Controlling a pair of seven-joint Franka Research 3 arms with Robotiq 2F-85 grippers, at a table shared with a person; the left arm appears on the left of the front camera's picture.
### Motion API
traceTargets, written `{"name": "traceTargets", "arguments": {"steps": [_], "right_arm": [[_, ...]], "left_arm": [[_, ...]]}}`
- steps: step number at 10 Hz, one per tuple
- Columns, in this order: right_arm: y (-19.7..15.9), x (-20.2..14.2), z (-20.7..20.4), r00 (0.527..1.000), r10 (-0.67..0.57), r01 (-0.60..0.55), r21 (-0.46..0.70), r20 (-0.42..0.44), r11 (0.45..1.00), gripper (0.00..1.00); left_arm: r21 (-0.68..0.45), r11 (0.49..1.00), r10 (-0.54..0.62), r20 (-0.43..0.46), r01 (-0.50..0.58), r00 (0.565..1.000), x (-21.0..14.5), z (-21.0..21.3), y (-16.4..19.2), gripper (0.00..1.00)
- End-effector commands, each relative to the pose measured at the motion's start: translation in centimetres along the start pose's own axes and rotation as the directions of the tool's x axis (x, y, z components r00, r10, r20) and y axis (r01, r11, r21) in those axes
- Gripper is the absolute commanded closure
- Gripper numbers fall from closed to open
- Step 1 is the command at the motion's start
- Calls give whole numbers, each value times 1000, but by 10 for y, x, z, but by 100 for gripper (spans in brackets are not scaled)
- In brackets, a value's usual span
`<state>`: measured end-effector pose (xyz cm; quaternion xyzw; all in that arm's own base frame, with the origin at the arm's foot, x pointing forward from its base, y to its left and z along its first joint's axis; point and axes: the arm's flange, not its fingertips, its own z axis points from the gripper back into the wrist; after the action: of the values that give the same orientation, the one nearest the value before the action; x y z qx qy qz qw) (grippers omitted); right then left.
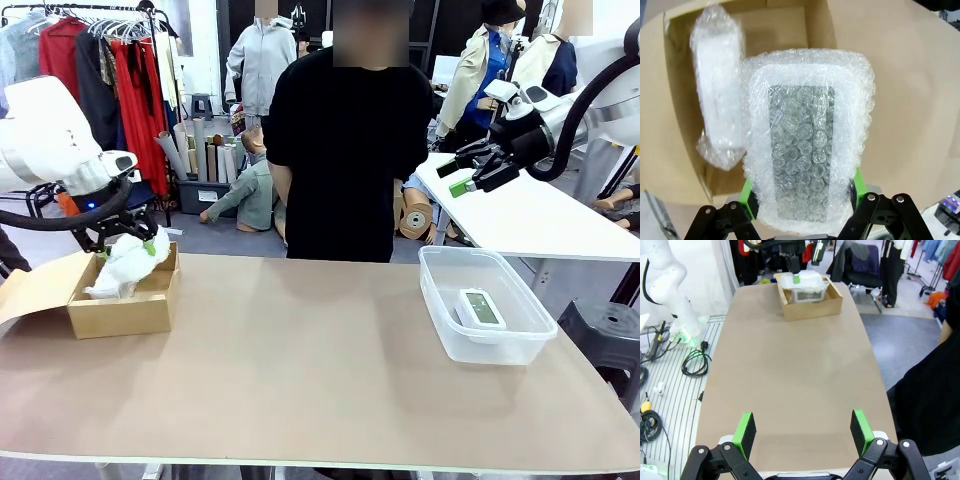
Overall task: Separate and place wrapped and unwrapped clocks.
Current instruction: If the picked Digital clock is wrapped, place it in the Package Box ; if not, place it in the Organizing box.
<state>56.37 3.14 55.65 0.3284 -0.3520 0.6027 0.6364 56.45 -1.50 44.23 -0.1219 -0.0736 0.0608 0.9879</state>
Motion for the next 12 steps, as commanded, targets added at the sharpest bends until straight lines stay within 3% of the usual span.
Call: {"name": "traceTargets", "arguments": {"steps": [1, 5, 12], "right_arm": [[1, 1, 1, 1000, 8, -8, -2, 0, 1000, 0], [1, 1, 1, 1000, 8, -8, -2, 0, 1000, 0], [1, 1, 1, 1000, 8, -8, -2, 0, 1000, 0]], "left_arm": [[-28, 999, -37, 44, 38, 998, 8, -6, 4, 100], [11, 1000, 19, 106, -20, 994, 13, -26, 12, 100], [-3, 1000, 18, 112, -18, 994, 11, -48, 11, 100]]}}
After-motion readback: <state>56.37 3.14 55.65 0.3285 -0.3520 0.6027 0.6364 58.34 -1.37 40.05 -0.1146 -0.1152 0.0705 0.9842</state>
